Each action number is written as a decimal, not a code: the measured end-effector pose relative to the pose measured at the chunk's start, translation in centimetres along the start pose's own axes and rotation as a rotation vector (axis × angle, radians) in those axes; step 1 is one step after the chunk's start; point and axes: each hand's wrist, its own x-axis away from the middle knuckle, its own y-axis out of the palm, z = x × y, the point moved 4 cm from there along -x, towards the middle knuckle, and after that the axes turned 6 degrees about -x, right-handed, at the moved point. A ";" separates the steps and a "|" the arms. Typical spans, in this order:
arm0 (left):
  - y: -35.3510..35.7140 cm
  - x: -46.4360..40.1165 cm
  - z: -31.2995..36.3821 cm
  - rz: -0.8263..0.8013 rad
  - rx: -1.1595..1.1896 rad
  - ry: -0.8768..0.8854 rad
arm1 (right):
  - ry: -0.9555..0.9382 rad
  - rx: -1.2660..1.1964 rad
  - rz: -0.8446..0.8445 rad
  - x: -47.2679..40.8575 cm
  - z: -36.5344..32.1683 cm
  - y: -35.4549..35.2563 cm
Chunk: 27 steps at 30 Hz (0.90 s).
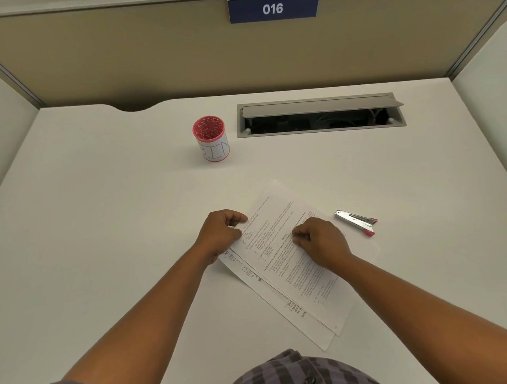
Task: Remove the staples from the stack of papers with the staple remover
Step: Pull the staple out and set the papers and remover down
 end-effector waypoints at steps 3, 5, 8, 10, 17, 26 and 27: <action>0.1 -0.2 -0.2 0.000 -0.008 -0.004 | -0.008 0.034 -0.007 -0.2 -0.3 0.1; 0.1 -0.3 -0.3 0.000 -0.006 -0.009 | -0.012 0.063 -0.006 -0.3 -0.6 0.1; 0.2 -0.3 -0.4 -0.001 0.003 -0.014 | -0.046 0.136 -0.012 -0.2 -0.9 0.4; 0.2 -0.3 -0.5 -0.005 0.020 -0.021 | -0.066 0.170 -0.008 0.0 -1.0 0.7; -0.2 -0.2 -1.1 -0.042 0.101 -0.060 | -0.070 0.227 -0.011 0.2 -1.2 1.3; -0.9 -0.5 -2.4 -0.050 0.131 -0.123 | -0.053 0.147 0.012 0.4 -0.8 1.4; -0.8 -0.5 -2.5 -0.053 0.139 -0.128 | -0.052 0.140 0.014 0.4 -0.9 1.4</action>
